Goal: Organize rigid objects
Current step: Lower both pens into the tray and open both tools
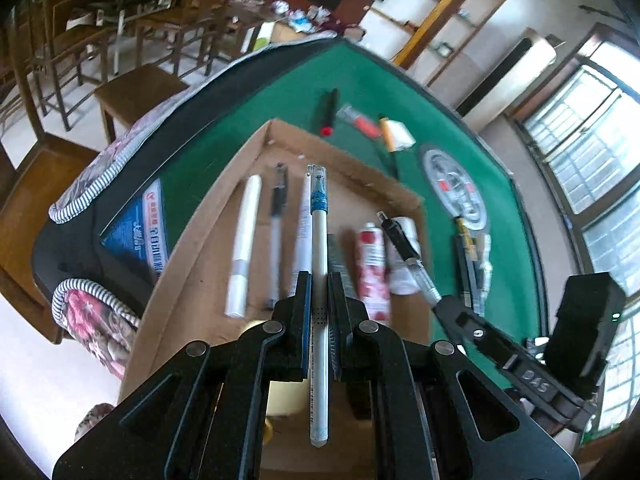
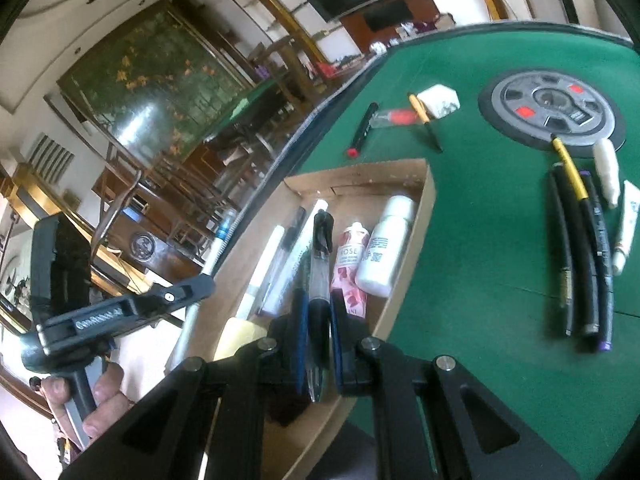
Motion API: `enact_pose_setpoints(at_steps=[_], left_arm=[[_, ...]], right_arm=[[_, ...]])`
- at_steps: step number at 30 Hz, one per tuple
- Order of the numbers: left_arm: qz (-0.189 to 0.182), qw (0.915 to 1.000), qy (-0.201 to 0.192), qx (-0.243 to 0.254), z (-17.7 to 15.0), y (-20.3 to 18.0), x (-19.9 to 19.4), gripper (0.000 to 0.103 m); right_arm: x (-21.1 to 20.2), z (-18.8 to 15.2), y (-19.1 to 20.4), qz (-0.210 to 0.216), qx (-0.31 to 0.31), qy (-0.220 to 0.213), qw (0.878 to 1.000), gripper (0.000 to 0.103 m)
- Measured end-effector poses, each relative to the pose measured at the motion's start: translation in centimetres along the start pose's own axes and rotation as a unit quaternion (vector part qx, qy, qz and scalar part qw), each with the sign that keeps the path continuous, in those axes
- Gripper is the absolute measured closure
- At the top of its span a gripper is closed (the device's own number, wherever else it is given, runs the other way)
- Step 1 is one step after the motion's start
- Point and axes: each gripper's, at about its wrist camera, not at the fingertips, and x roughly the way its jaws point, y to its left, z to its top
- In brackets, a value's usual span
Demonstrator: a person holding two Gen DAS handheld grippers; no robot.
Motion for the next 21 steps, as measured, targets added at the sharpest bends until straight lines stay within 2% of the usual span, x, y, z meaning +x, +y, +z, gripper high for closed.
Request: enact_pose_setpoints(at_steps=[9,21], left_arm=[[0.059,0.9979,0.003,0.025,0.8,-0.3,3.0,0.096],[0.099,0.9937,0.023,0.047,0.6,-1.0,5.4,0.096]], right_arm=[[3.0,0.7,0.9,-0.023,-0.015,0.039,0.999,0.094],[4.6,0.3,1.8,-0.070,-0.070,0.062,0.993,0.094]])
